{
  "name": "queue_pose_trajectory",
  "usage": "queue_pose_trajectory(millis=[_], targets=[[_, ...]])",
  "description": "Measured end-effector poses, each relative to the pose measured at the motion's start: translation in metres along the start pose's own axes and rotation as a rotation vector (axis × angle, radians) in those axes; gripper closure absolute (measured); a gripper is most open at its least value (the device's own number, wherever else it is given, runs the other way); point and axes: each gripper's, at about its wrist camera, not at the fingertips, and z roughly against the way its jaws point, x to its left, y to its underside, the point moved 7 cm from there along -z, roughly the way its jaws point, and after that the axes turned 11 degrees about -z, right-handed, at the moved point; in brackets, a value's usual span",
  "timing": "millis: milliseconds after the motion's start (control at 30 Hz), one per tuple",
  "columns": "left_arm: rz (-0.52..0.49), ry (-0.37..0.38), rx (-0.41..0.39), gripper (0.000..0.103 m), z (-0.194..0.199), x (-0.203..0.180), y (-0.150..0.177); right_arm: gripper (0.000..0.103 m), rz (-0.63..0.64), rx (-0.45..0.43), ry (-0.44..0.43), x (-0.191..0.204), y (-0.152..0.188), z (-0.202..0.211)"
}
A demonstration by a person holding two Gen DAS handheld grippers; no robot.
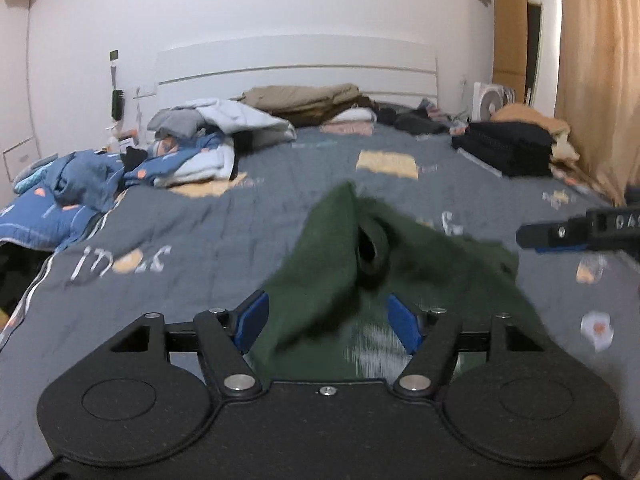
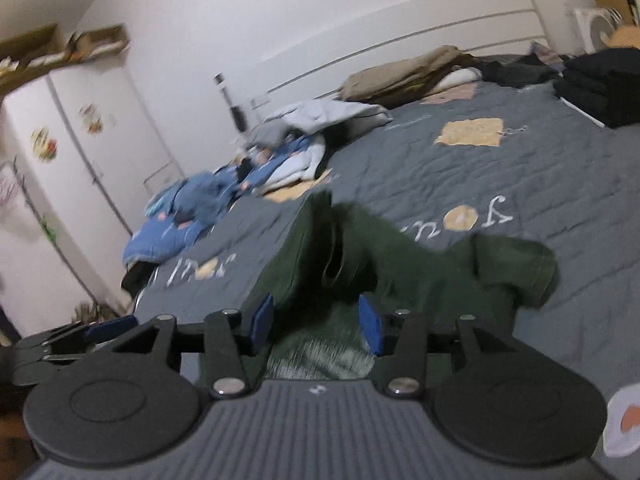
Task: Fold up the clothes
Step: 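Lay the T-shirt flat on the quilt, print side up, and open both tools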
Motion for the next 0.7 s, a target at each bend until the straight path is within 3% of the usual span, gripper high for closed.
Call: queue_pose_trajectory(millis=[200, 333, 700], targets=[[0.048, 0.008, 0.053, 0.038, -0.01, -0.013, 0.034, 0.057, 0.128, 0.098, 0.012, 0.023, 0.045, -0.006], [-0.065, -0.029, 0.062, 0.038, -0.017, -0.019, 0.039, 0.057, 0.175, 0.134, 0.032, 0.021, 0.064, -0.017], [-0.131, -0.005, 0.073, 0.038, -0.03, -0.022, 0.068, 0.057, 0.146, 0.128, 0.047, 0.019, 0.062, -0.013]])
